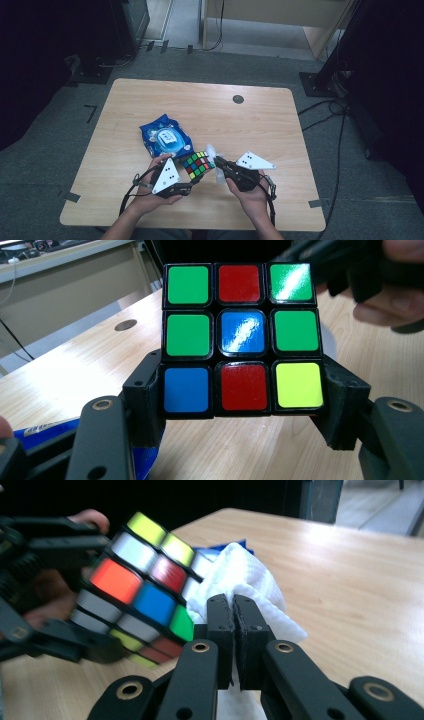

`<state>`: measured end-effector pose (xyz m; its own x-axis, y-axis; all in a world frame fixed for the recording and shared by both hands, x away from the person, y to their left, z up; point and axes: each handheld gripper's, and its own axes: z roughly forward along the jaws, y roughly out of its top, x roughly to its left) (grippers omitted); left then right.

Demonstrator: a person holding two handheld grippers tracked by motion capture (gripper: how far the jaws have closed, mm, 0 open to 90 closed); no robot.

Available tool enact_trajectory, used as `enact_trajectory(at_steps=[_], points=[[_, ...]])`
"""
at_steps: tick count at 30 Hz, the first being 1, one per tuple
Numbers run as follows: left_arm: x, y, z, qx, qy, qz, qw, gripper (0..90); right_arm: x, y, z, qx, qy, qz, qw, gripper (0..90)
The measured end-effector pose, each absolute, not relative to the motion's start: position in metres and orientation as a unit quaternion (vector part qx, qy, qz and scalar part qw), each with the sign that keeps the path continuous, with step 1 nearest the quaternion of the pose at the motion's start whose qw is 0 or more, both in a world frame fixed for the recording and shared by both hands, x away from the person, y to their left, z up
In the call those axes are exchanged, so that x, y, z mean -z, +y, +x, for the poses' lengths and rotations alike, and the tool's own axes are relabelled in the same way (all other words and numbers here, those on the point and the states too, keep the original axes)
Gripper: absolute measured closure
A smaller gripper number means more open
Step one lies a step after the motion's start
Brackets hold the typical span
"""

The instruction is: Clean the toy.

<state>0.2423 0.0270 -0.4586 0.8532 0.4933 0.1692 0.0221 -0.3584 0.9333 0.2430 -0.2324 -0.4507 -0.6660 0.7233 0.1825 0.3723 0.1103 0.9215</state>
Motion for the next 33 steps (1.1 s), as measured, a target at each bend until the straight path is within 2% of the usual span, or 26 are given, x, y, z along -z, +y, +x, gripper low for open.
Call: enact_trajectory(at_steps=[16, 28, 30, 33], points=[[0.457, 0.038, 0.249, -0.216, 0.185, 0.786, 0.548, 34.3, 0.467, -0.27, 0.26, -0.513, 0.713, 0.435, 0.198, 88.1], [0.457, 0.038, 0.251, -0.215, 0.188, 0.786, 0.548, 34.3, 0.472, -0.269, 0.263, -0.497, 0.711, 0.449, 0.217, 88.0], [0.457, 0.039, 0.251, -0.215, 0.19, 0.786, 0.548, 34.3, 0.473, -0.273, 0.263, -0.497, 0.707, 0.452, 0.219, 85.5], [0.456, 0.04, 0.252, -0.214, 0.193, 0.785, 0.549, 34.3, 0.472, -0.274, 0.263, -0.51, 0.702, 0.446, 0.22, 70.4]])
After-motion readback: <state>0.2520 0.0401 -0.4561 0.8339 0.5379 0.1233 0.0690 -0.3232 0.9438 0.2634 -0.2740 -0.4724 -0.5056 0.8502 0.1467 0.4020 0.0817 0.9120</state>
